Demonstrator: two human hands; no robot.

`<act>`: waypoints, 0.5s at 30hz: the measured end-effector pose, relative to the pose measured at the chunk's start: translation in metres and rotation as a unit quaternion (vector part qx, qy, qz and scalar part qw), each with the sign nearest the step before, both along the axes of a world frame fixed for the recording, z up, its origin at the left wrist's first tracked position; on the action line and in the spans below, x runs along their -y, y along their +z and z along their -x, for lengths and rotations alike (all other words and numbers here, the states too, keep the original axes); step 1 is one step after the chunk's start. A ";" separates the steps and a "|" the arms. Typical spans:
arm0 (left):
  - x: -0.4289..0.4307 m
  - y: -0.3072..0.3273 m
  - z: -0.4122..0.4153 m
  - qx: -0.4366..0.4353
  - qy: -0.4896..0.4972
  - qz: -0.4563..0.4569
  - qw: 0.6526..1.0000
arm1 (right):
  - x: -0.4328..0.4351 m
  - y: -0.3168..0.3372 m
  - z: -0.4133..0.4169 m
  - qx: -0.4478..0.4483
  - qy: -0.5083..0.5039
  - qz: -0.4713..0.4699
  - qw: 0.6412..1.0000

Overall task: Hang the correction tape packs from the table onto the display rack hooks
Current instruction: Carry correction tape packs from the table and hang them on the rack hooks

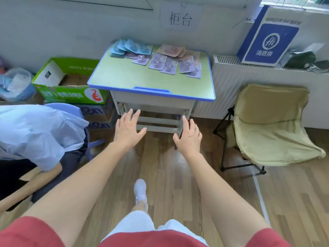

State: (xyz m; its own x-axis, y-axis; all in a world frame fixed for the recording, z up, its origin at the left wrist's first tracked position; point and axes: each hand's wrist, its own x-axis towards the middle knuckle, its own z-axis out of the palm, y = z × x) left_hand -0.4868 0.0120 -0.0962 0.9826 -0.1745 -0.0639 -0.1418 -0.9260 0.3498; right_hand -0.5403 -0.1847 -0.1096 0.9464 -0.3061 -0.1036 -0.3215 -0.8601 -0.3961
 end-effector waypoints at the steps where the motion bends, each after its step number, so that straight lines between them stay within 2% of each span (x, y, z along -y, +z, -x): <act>1: 0.001 -0.001 -0.019 0.003 0.004 0.000 1.000 | 0.002 0.000 -0.019 0.004 0.006 -0.006 1.000; 9: 0.018 -0.002 -0.182 0.002 -0.009 -0.019 1.000 | 0.027 0.001 -0.175 0.005 -0.005 0.013 1.000; 15: 0.053 -0.006 -0.275 -0.011 -0.041 -0.026 0.999 | 0.051 0.000 -0.254 -0.023 -0.022 0.003 0.999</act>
